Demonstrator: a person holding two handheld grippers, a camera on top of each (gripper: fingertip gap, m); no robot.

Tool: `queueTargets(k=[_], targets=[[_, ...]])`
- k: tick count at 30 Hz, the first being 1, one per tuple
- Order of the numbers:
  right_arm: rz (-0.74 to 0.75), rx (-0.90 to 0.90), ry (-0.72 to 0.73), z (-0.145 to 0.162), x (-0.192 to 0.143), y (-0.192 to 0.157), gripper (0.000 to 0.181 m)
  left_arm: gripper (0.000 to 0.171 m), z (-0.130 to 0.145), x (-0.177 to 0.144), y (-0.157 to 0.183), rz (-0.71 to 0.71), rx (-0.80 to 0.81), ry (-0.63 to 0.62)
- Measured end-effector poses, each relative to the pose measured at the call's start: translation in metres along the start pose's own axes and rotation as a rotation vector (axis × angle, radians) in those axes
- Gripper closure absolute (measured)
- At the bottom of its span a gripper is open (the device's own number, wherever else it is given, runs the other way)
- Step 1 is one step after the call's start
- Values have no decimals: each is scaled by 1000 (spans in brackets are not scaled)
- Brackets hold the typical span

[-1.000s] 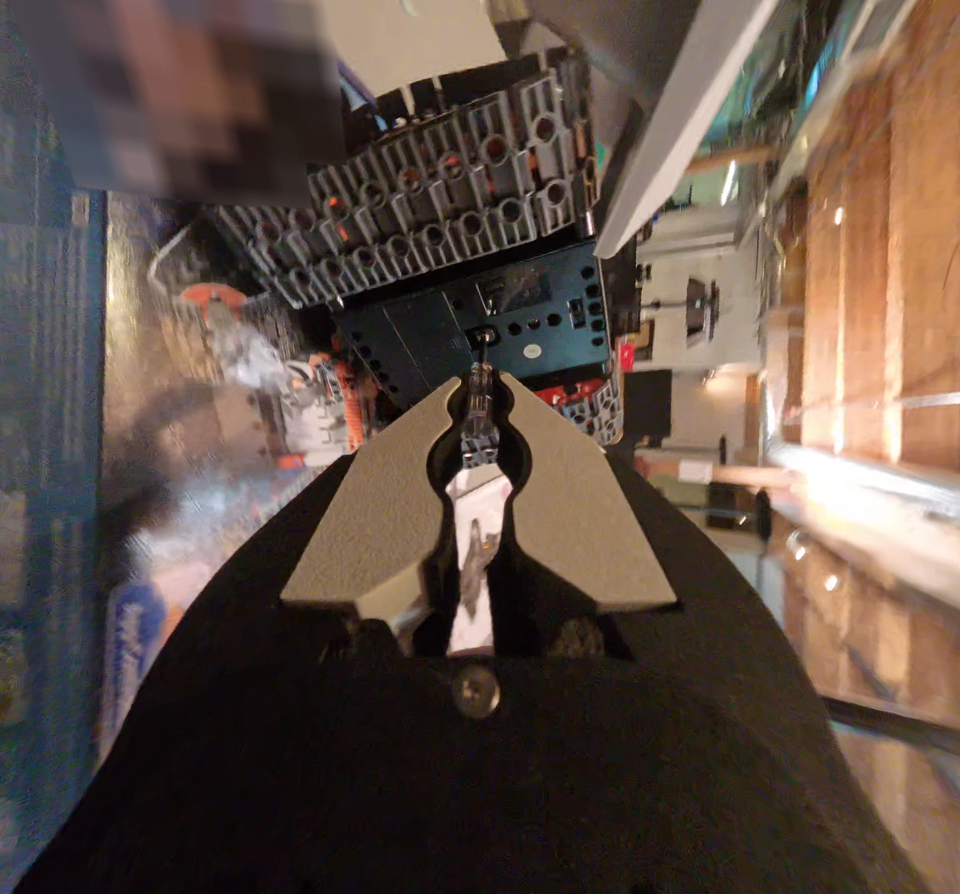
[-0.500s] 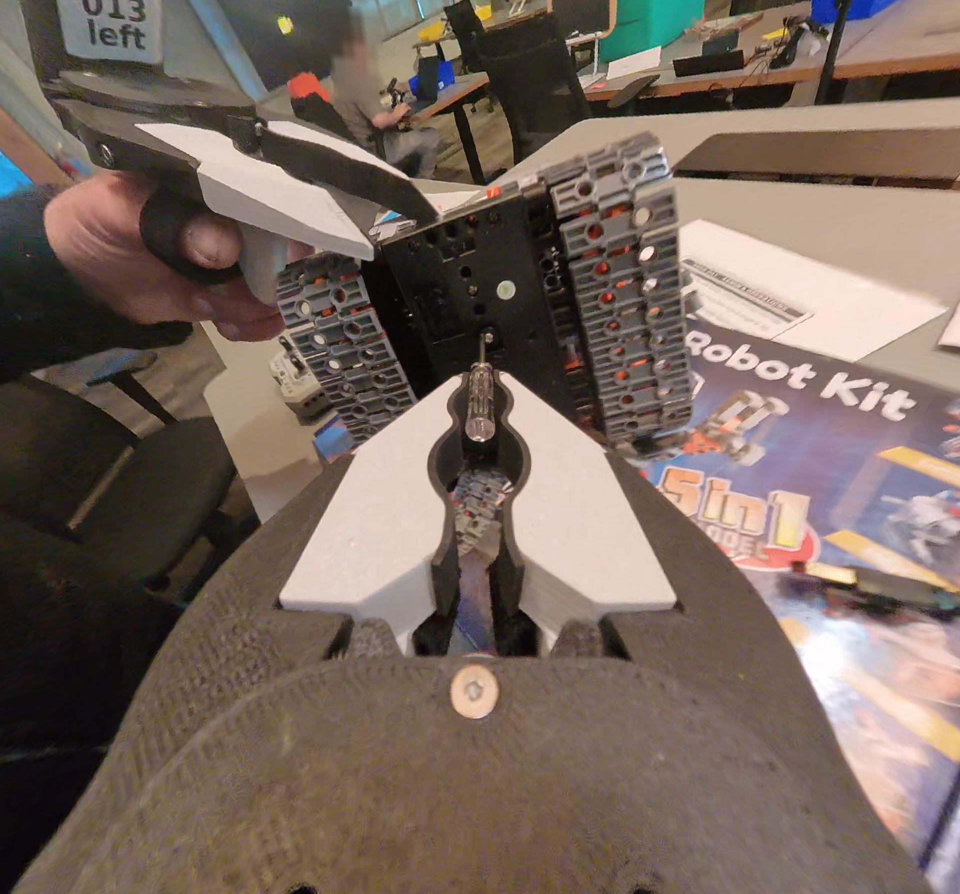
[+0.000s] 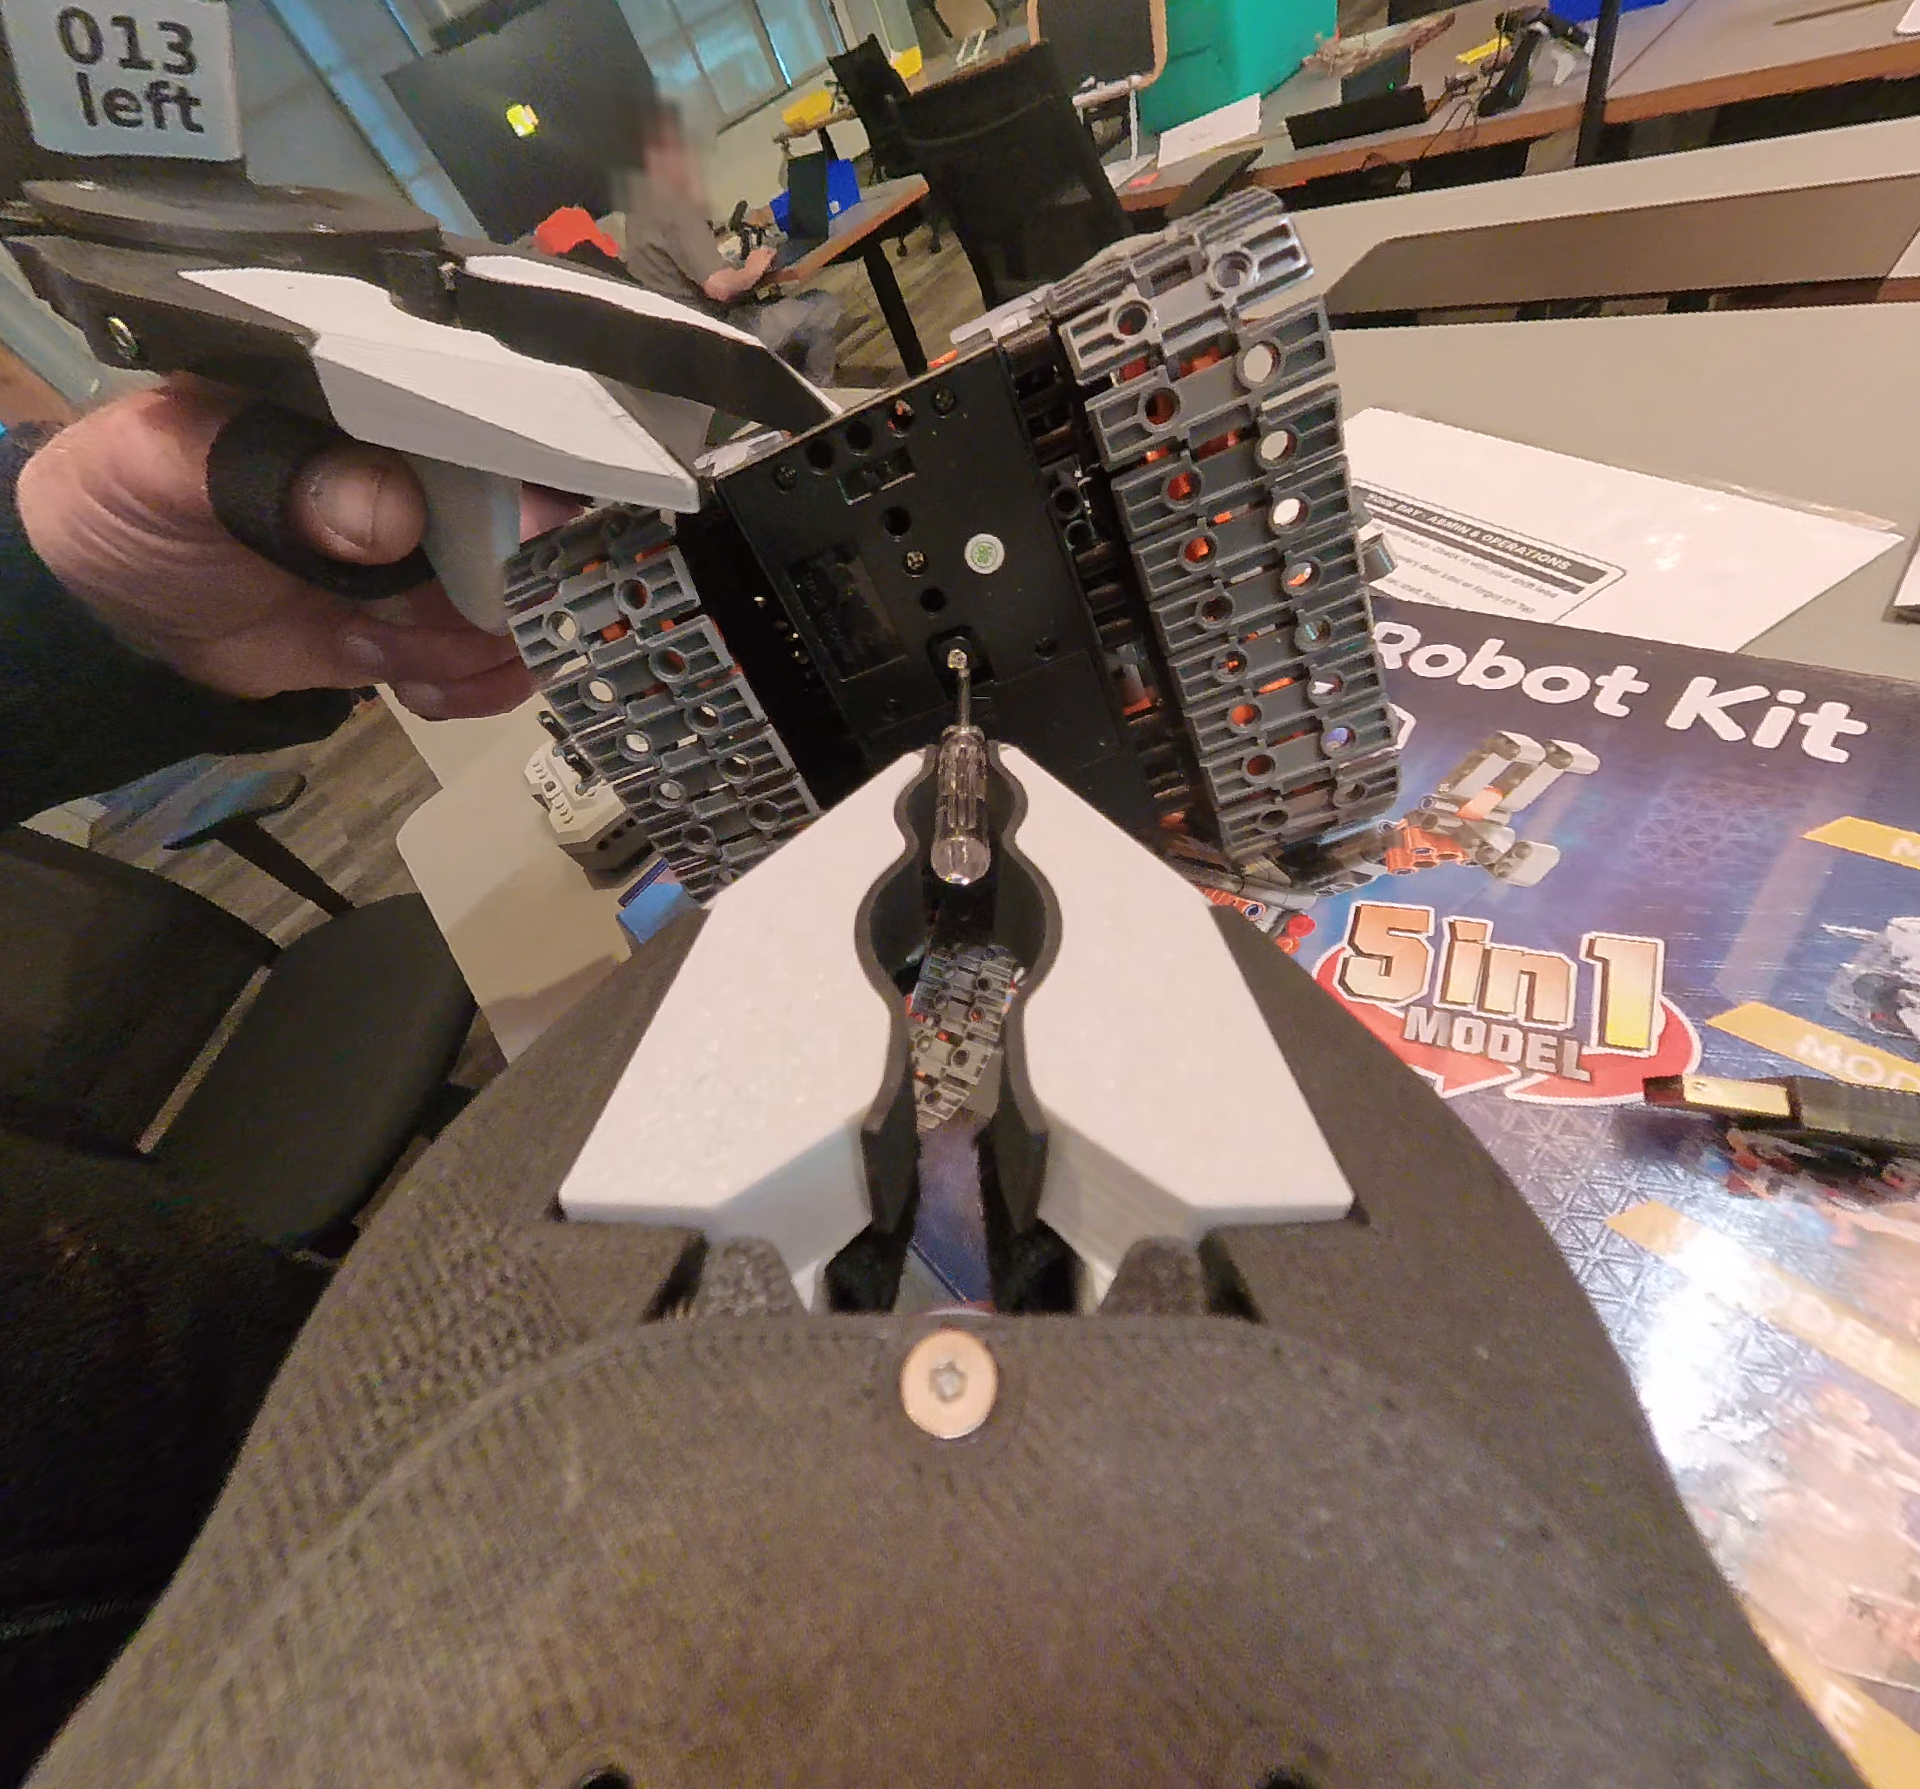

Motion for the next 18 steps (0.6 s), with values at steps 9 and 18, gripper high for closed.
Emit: queueTargets(k=[9,18], targets=[[-9,-3,11,-4,-2,-2,177,129,0,0,0,-2,1,-1],[-2,-11,-11,-1,3,-2,177,129,0,0,0,-1,-1,-2]])
Point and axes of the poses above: each gripper's, where its closed fingertips meet, x out along the fingers, z out of its underside, y = z × x across the jaws, the point moved 5 cm from there along -x, back along the fingers, and after that the axes turned 11 degrees about -z, right-handed, at the moved point
